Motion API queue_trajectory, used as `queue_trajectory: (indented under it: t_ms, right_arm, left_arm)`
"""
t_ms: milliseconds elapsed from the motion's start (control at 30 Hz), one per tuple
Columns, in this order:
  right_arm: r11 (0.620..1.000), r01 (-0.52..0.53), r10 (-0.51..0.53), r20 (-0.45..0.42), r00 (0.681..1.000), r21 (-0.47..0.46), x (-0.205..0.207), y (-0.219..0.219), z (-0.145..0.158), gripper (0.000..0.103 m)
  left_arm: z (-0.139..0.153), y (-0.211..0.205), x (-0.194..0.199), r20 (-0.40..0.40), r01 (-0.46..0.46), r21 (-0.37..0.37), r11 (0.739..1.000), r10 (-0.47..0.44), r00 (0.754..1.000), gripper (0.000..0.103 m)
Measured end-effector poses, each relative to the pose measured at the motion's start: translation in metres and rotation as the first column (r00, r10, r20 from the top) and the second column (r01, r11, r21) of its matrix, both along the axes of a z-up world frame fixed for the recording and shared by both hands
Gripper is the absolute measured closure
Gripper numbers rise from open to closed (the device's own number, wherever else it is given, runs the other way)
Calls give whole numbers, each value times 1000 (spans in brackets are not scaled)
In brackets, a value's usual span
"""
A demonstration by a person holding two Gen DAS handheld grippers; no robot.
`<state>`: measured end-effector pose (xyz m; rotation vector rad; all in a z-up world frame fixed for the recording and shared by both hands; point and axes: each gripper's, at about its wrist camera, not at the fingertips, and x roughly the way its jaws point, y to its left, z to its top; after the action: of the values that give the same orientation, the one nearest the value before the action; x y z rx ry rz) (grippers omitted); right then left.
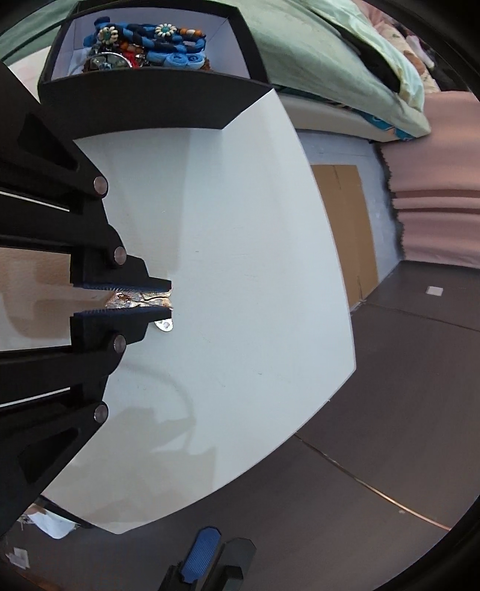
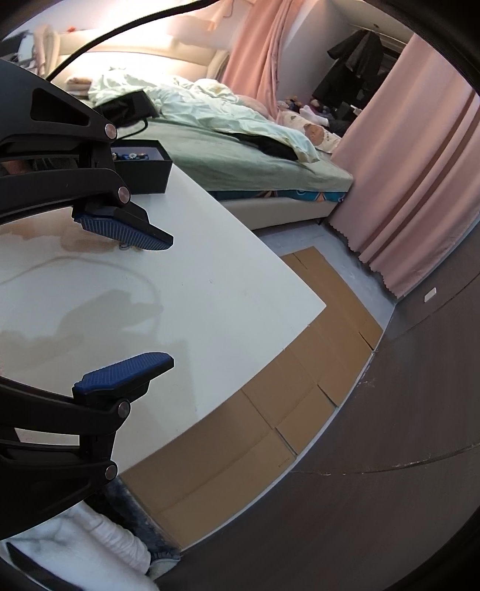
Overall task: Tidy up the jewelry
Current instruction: 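Carry butterfly pendant toward box with left gripper while right gripper reaches small silver ring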
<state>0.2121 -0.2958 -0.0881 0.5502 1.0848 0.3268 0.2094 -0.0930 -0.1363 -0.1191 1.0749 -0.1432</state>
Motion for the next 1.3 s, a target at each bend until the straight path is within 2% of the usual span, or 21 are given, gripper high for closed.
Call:
queue_trajectory:
  t_ms: [100,267,533,767,1067,1200,1300]
  right_arm:
    - [1000,-2,2,0,1000,-9,0,2,0,44]
    - [999,-31,31,-1,1000,-36,0,12,-3,44]
    - [982,-148,149,3,989,-114,0,50,-10,45]
    - [957,-247,247,-21,969,-154,-1,88,-22,55]
    - [932,-310,307,-47,951,-186,-2,117,-33,66]
    - [920,-331,326,-56,944,-212,-2,129,-37,68]
    - [910,-345,339,-67,938,-229,-1,137,-41,75]
  left_arm:
    - [0,0,-1,1,3,-10,1000,-3,1000,103]
    - [6,12,-3,11,-26,-55,998,27,1000,103]
    - [42,32,-16,89,-57,-113,992,67,994,103]
    - [67,56,-28,143,-94,-143,985,115,983,103]
    - [79,88,-41,166,-140,-171,975,169,972,103]
    - [84,99,-49,175,-154,-178,972,185,967,103]
    - [83,109,-50,171,-172,-185,968,204,964,103]
